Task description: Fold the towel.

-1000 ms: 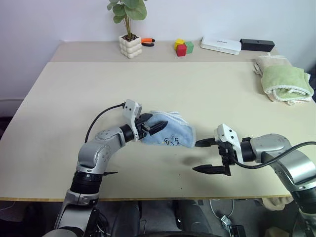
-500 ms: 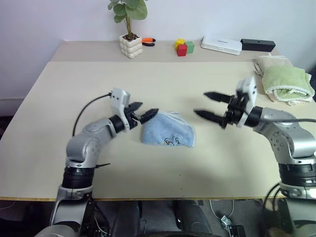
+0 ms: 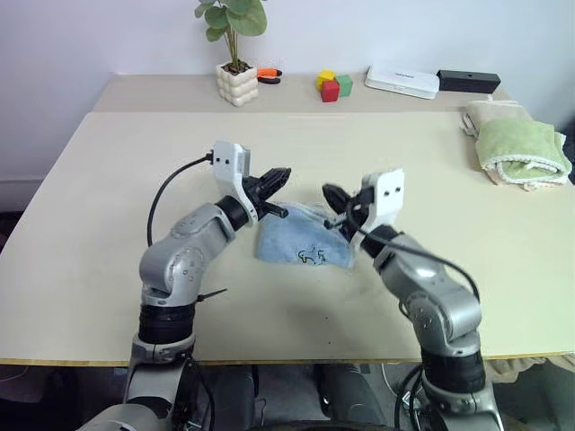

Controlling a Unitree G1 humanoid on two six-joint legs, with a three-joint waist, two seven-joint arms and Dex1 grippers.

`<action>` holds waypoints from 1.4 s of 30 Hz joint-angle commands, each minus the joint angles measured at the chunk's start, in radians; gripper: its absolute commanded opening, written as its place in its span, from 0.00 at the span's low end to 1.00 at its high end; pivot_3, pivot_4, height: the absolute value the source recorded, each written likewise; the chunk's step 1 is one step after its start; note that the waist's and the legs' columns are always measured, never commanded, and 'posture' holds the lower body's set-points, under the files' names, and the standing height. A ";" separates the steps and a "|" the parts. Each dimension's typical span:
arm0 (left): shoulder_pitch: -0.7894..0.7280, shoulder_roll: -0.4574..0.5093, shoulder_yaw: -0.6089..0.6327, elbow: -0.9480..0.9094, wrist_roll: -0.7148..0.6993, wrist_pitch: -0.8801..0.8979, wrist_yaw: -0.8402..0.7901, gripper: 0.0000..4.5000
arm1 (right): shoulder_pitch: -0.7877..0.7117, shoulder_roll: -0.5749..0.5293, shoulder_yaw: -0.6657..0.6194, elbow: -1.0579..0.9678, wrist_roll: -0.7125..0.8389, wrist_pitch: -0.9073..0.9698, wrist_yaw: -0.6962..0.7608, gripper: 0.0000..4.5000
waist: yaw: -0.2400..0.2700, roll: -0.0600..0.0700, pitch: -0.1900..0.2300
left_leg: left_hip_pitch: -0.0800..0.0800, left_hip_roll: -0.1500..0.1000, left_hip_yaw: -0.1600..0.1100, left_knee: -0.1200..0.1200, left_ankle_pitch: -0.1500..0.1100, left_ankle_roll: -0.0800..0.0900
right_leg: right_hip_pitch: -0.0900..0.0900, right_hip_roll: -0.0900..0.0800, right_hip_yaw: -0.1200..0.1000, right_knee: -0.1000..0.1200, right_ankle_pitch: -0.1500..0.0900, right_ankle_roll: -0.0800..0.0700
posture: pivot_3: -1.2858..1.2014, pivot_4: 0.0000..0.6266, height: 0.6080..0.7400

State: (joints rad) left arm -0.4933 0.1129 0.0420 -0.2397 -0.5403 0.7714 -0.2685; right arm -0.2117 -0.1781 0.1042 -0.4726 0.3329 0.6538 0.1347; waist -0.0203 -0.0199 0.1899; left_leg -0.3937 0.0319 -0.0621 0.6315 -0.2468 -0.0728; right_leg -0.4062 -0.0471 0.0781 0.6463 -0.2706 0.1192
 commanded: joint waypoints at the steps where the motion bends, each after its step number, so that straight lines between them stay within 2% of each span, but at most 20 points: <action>1: 0.025 -0.018 -0.078 0.057 0.093 -0.051 0.038 0.02 | 0.049 0.003 0.089 0.095 -0.164 -0.145 -0.059 0.00 | -0.002 0.000 0.000 | 0.001 0.000 0.000 0.000 0.000 0.000 | 0.000 0.000 0.000 0.000 0.000 0.000 | 0.52 0.24 1.00; 6: 0.052 -0.030 -0.146 0.215 0.198 -0.171 0.015 0.02 | 0.048 0.034 0.158 0.366 -0.313 -0.412 -0.078 0.00 | -0.003 0.000 0.000 | 0.002 0.000 0.001 0.000 0.000 0.000 | 0.001 0.000 0.001 0.000 0.000 0.000 | 0.52 0.24 1.00; 10: 0.056 -0.018 -0.105 0.339 0.249 -0.254 0.040 0.02 | 0.011 0.034 0.139 0.550 -0.397 -0.591 -0.118 0.00 | -0.011 -0.001 -0.003 | 0.003 0.000 0.001 -0.001 0.000 0.000 | 0.002 0.001 0.001 0.000 0.000 0.000 | 0.52 0.24 1.00; 14: 0.057 0.031 -0.072 0.366 0.259 -0.292 0.022 0.02 | -0.030 0.009 0.055 0.618 -0.414 -0.656 -0.151 0.00 | -0.022 -0.002 -0.008 | 0.006 0.000 0.000 0.000 0.000 0.000 | 0.005 0.001 0.001 0.000 0.000 0.000 | 0.52 0.24 1.00; 18: 0.065 0.062 -0.038 0.366 0.247 -0.319 -0.001 0.02 | -0.053 -0.030 0.027 0.656 -0.418 -0.707 -0.116 0.00 | -0.024 -0.002 -0.008 | 0.007 0.000 0.000 -0.001 0.000 0.000 | 0.007 0.001 0.001 0.000 0.000 0.000 | 0.52 0.24 1.00; 20: 0.061 0.077 -0.023 0.368 0.245 -0.331 -0.017 0.13 | -0.057 -0.027 -0.002 0.649 -0.371 -0.709 -0.079 0.00 | -0.023 -0.002 -0.008 | 0.006 0.000 0.000 -0.001 0.000 0.000 | 0.006 0.001 0.001 0.000 0.000 0.000 | 0.52 0.24 1.00; 21: 0.058 0.082 -0.014 0.359 0.237 -0.329 -0.028 0.20 | -0.056 -0.019 -0.014 0.625 -0.323 -0.693 -0.038 0.11 | -0.023 -0.002 -0.008 | 0.005 0.000 0.000 -0.001 0.000 0.000 | 0.006 0.001 0.000 0.000 0.000 0.000 | 0.52 0.24 1.00; 24: 0.045 0.091 0.007 0.337 0.225 -0.337 -0.053 0.52 | -0.069 -0.007 -0.053 0.544 -0.188 -0.596 0.076 0.38 | -0.023 -0.002 -0.007 | 0.005 0.000 0.000 -0.001 0.000 0.000 | 0.005 0.000 0.000 0.000 0.000 0.000 | 0.52 0.24 1.00; 25: 0.041 0.093 0.013 0.329 0.219 -0.336 -0.062 0.66 | -0.077 -0.013 -0.065 0.519 -0.147 -0.567 0.114 0.52 | -0.023 -0.002 -0.007 | 0.005 0.000 0.000 -0.001 0.000 0.000 | 0.005 0.000 0.000 0.000 0.000 0.000 | 0.52 0.24 1.00; 28: 0.035 0.116 0.019 0.302 0.206 -0.332 -0.105 0.99 | -0.123 -0.066 -0.150 0.456 -0.023 -0.423 0.182 0.85 | -0.023 -0.001 -0.006 | 0.004 0.000 0.000 0.000 0.000 0.000 | 0.005 0.000 0.000 0.000 0.000 0.000 | 0.52 0.24 1.00; 29: 0.034 0.122 0.018 0.296 0.207 -0.335 -0.115 1.00 | -0.135 -0.078 -0.174 0.445 0.005 -0.390 0.193 0.96 | -0.023 -0.001 -0.006 | 0.004 0.000 0.000 0.000 0.000 0.000 | 0.005 0.000 0.000 0.000 0.000 0.000 | 0.52 0.24 1.00; 30: 0.034 0.128 0.023 0.292 0.201 -0.336 -0.127 1.00 | -0.149 -0.090 -0.197 0.438 0.029 -0.359 0.196 0.99 | -0.022 -0.001 -0.006 | 0.004 0.000 0.000 -0.001 0.000 0.000 | 0.004 0.000 0.000 0.000 0.000 0.000 | 0.52 0.24 1.00; 34: 0.040 0.186 0.035 0.254 0.177 -0.366 -0.228 1.00 | -0.204 -0.139 -0.262 0.368 0.221 -0.132 0.273 0.99 | -0.022 -0.001 -0.006 | 0.003 0.000 0.000 -0.001 0.000 0.000 | 0.004 0.000 0.000 0.000 0.000 0.000 | 0.52 0.24 1.00; 37: 0.036 0.227 0.053 0.245 0.147 -0.366 -0.294 1.00 | -0.218 -0.172 -0.241 0.323 0.284 -0.004 0.315 0.99 | -0.025 -0.001 -0.006 | 0.003 0.000 0.000 -0.001 0.000 0.000 | 0.003 0.001 0.000 0.000 0.000 0.000 | 0.52 0.24 1.00; 39: 0.045 0.270 0.062 0.212 0.105 -0.350 -0.368 1.00 | -0.222 -0.193 -0.199 0.310 0.271 0.042 0.334 0.99 | -0.025 0.000 -0.006 | 0.003 0.000 0.000 -0.001 0.000 0.000 | 0.002 0.001 0.000 0.000 0.000 0.000 | 0.52 0.24 1.00; 42: 0.094 0.387 0.074 0.097 0.011 -0.291 -0.525 1.00 | -0.217 -0.200 -0.130 0.297 0.259 0.111 0.353 0.99 | -0.027 0.000 -0.005 | 0.002 0.000 0.000 -0.002 0.000 0.000 | 0.001 0.001 0.000 0.000 0.000 0.000 | 0.52 0.24 1.00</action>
State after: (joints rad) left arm -0.4098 0.4649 0.0831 -0.0617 -0.4700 0.4602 -0.7171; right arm -0.4182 -0.3726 -0.0508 -0.1255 0.5900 0.7415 0.4721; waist -0.0476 -0.0201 0.1846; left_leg -0.3922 0.0326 -0.0620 0.6296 -0.2469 -0.0726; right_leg -0.4060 -0.0463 0.0785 0.6465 -0.2709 0.1187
